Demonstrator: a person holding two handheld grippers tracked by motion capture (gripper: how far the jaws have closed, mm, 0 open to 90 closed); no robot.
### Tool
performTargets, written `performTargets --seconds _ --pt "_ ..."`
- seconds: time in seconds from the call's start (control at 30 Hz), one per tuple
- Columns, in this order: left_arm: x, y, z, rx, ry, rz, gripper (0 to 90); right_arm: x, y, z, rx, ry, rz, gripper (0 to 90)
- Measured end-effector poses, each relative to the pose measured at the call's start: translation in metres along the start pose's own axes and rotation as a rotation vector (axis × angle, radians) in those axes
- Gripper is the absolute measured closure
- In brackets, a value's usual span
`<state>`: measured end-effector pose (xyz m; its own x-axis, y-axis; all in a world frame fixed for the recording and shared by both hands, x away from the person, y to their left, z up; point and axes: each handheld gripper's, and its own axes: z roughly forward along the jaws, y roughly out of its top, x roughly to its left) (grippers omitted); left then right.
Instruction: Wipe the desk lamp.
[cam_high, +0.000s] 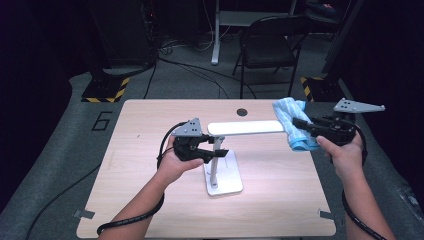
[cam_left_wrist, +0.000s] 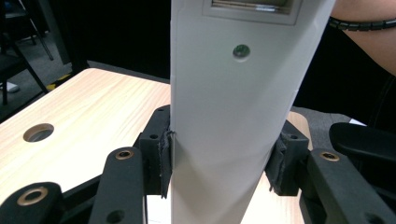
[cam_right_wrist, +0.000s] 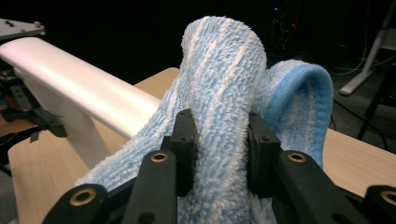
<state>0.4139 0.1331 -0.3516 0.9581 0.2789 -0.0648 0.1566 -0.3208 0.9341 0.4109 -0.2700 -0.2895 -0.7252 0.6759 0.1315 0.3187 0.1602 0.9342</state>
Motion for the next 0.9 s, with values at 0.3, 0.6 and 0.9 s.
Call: performTargets --seconds 0.3,0.6,0.9 --pt "-0.001 -0.002 0.0 -0.005 0.011 -0.008 50.9 0.049 0.025 0.04 0.018 0.094 -0.038 69.2" --pt "-0.001 -0.005 -0.001 -0.005 0.011 -0.005 51.0 0.103 0.046 0.075 0.019 0.157 -0.084 69.2" --pt "0.0 -0.007 0.001 -0.015 0.017 -0.007 51.0 0.14 0.06 0.099 0.039 0.19 -0.147 69.1"
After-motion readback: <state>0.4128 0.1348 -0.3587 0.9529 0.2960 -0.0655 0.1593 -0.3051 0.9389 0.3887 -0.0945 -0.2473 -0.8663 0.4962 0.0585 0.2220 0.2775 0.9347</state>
